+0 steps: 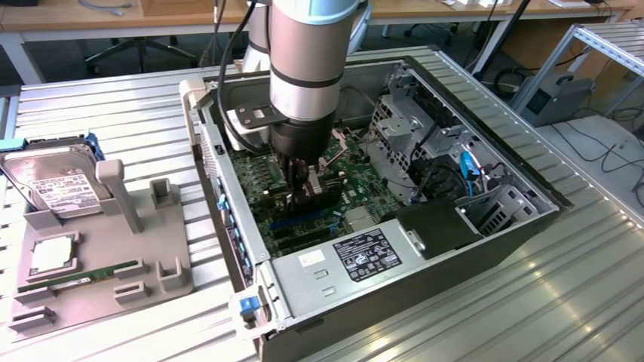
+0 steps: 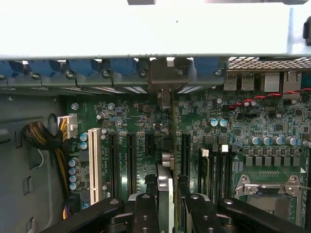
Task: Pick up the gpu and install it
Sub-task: 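Insert the gpu into the slot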
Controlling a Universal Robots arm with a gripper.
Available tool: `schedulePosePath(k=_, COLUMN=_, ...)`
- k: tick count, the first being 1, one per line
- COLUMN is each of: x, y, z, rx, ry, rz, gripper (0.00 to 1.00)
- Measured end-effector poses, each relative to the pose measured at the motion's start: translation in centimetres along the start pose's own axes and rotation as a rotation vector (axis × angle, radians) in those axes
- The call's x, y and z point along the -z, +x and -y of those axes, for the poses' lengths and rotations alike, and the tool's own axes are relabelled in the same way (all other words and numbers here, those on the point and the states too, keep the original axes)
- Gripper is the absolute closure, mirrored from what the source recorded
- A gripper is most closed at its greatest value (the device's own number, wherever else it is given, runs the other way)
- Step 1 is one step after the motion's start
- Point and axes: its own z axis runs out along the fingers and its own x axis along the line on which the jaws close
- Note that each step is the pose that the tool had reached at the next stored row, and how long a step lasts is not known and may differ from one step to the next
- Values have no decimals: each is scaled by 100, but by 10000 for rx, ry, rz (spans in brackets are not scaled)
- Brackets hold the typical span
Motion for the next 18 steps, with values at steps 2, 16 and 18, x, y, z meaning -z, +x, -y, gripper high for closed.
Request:
schedulePosePath(k=2, x=8, y=0, z=-2, rx=0, ry=2, rz=1, gripper=73)
schedulePosePath(k=16, x=-4, y=2, z=-3, rx=-127, ry=-5, rz=-4, gripper=73)
schedulePosePath(k=18, x=-8, y=2, z=-3, rx=-127, ry=-6, rz=-5, gripper=73)
